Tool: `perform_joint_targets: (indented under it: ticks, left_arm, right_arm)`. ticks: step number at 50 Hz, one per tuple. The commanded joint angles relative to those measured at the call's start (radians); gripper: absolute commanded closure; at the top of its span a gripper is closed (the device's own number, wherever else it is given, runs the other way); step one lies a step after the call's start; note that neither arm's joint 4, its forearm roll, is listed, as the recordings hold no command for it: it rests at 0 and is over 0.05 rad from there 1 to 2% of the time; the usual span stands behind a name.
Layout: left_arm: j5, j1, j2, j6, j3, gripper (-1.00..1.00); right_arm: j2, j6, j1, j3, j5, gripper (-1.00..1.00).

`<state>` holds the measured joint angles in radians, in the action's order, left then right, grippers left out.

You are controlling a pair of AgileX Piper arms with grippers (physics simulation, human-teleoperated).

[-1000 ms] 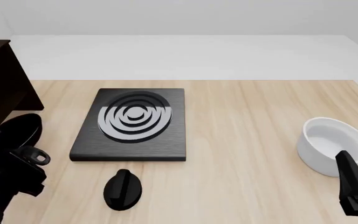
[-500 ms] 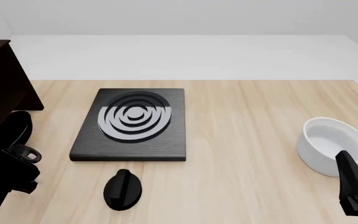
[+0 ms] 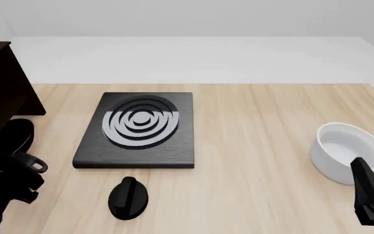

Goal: Put the frying pan under the cabinet shelf.

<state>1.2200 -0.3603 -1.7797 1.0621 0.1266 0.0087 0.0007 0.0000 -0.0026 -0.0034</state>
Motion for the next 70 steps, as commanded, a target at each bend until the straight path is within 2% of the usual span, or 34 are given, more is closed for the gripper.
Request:
perform_joint_targets:
  ticks: [1,16,27,32,36,37,45,46,49,53,54,56,70]
  left_arm:
    - [0.000,-0.027,-0.147,0.098,0.036,1.00]
    - [0.000,0.011,-0.282,0.153,0.130,1.00]
    - [0.000,0.021,-0.346,0.162,0.179,1.00]
    - [0.000,0.028,-0.359,0.169,0.176,1.00]
    - [0.000,0.037,-0.318,0.167,0.144,1.00]
    - [0.000,0.035,-0.310,0.166,0.135,-1.00]
    - [0.000,0.058,-0.266,0.197,0.080,-1.00]
    - [0.000,0.063,-0.252,0.187,0.059,-1.00]
    - [0.000,0.083,-0.204,0.219,0.009,-1.00]
    - [0.000,0.109,-0.134,0.202,-0.053,-1.00]
    - [0.000,0.127,-0.093,0.195,-0.092,-1.00]
    - [0.000,0.138,-0.063,0.215,-0.120,-1.00]
    - [0.000,0.148,-0.031,0.222,-0.127,-1.00]
  right_arm:
    - [0.000,0.000,0.000,0.000,0.000,-1.00]
    - [0.000,0.000,0.000,0.000,0.000,-1.00]
    - [0.000,0.000,0.000,0.000,0.000,-1.00]
    - [0.000,0.000,0.000,0.000,0.000,-1.00]
    - [0.000,0.000,0.000,0.000,0.000,-1.00]
    - [0.000,0.000,0.000,0.000,0.000,-1.00]
    - [0.000,0.000,0.000,0.000,0.000,-1.00]
    - [0.000,0.000,0.000,0.000,0.000,-1.00]
    - [0.000,0.000,0.000,0.000,0.000,-1.00]
    - [0.000,0.000,0.000,0.000,0.000,-1.00]
    - [0.000,0.000,0.000,0.000,0.000,-1.00]
    - [0.000,0.000,0.000,0.000,0.000,-1.00]
    - [0.000,0.000,0.000,0.000,0.000,-1.00]
